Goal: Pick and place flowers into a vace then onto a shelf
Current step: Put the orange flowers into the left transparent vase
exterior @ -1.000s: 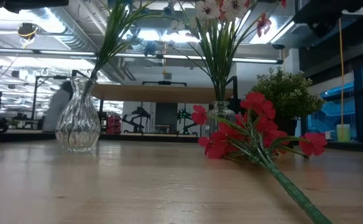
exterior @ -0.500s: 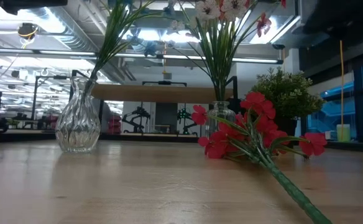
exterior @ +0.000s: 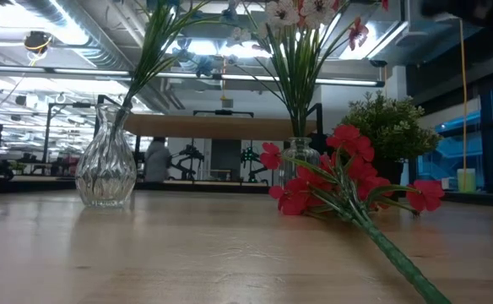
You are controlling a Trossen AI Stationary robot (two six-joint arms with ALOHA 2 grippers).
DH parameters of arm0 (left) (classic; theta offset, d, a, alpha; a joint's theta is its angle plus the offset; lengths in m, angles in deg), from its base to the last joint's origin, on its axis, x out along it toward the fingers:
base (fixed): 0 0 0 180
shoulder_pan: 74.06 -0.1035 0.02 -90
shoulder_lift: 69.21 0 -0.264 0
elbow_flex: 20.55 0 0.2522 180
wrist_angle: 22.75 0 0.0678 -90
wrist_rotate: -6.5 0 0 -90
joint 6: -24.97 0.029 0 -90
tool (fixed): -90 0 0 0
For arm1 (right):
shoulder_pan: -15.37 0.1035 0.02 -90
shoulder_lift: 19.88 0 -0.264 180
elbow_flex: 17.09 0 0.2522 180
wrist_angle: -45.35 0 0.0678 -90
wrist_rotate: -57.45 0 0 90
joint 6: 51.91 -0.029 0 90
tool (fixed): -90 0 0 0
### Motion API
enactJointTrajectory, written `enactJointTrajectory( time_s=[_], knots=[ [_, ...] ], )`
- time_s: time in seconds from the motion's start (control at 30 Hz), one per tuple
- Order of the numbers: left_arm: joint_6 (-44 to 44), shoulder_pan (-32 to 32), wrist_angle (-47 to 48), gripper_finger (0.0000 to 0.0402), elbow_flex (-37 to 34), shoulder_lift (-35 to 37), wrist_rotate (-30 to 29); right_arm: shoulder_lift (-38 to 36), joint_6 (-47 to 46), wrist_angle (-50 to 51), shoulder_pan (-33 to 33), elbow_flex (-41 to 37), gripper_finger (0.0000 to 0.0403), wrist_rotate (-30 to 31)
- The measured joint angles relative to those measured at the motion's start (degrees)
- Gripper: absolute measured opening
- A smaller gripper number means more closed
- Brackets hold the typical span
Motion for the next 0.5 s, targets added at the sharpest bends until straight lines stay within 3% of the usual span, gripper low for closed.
enactJointTrajectory(
  time_s=[0.17, 0.27, 0.33, 0.5],
  knots=[
    [6.0, 1.0, 0.1, 0.0001, 0.0, 2.5, 3.5, 5.1, 4.0, 0.2, -0.4, 6.8, 0.0001, 2.0],
    [7.4, 0.7, 3.4, 0.0001, 0.0, 4.7, 11.5, 7.2, 4.6, 0.1, -0.5, 10.0, 0.0003, 3.5],
    [2.0, 0.6, 11.7, 0.0002, 0.0, 6.1, 16.9, 8.6, 5.5, 0.1, -0.5, 11.8, 0.0003, 4.3],
    [-22.5, -3.3, 34.0, 0.0001, 0.0, 7.9, 34.0, 10.9, 5.9, 0.0, -0.5, 15.7, 0.0001, 4.9]
  ],
)
